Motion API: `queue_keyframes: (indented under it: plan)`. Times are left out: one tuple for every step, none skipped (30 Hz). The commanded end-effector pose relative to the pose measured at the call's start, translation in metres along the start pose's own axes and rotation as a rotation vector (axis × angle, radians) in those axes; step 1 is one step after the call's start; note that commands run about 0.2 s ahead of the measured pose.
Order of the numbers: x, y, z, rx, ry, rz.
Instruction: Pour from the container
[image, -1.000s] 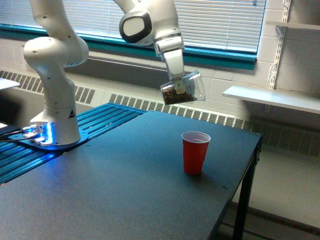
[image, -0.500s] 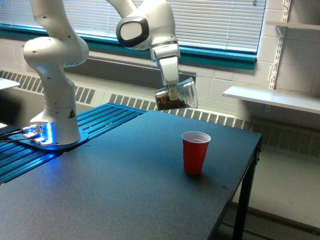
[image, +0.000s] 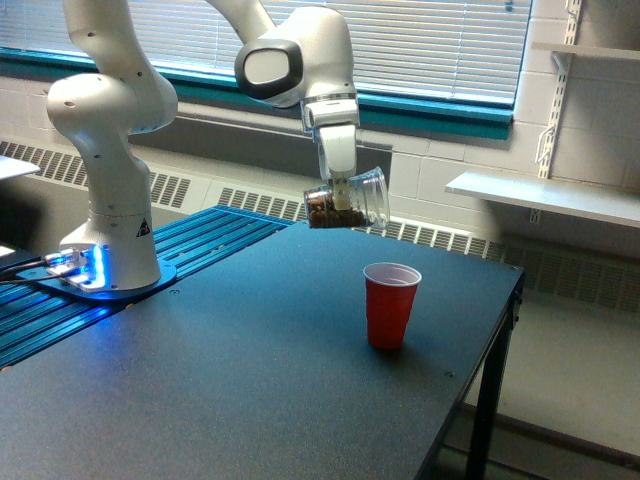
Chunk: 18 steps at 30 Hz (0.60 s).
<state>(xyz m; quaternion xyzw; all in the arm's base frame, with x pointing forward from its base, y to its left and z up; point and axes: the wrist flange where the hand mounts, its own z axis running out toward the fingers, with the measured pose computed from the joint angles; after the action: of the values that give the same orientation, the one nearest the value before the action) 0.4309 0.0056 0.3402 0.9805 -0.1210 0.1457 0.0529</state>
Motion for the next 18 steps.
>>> queue_keyframes:
  plan:
    - [-0.001, -0.007, 0.003, -0.019, -0.012, 0.009]
    - [-0.001, -0.007, 0.004, -0.021, -0.017, 0.009]
    - [-0.002, -0.008, 0.005, -0.027, -0.019, 0.008]
    - [-0.002, -0.008, 0.006, -0.032, -0.021, 0.008]
    - [-0.003, -0.009, 0.007, -0.035, -0.023, 0.006]
    - [-0.003, -0.010, 0.008, -0.038, -0.026, 0.005]
    - [-0.003, -0.010, 0.008, -0.042, -0.029, 0.005]
    - [-0.003, -0.011, 0.009, -0.045, -0.030, 0.005]
    - [-0.003, -0.012, 0.010, -0.047, -0.032, 0.005]
    - [-0.003, -0.013, 0.010, -0.050, -0.034, 0.004]
    - [-0.003, -0.013, 0.011, -0.053, -0.036, 0.004]
    - [-0.003, -0.014, 0.011, -0.056, -0.037, 0.004]
    - [-0.003, -0.015, 0.012, -0.059, -0.037, 0.005]
    - [-0.002, -0.016, 0.012, -0.062, -0.037, 0.007]
    - [-0.002, -0.017, 0.012, -0.065, -0.037, 0.008]
    - [-0.001, -0.018, 0.013, -0.067, -0.040, 0.008]
    - [-0.001, -0.019, 0.013, -0.070, -0.041, 0.008]
    - [0.000, -0.020, 0.014, -0.075, -0.041, 0.007]
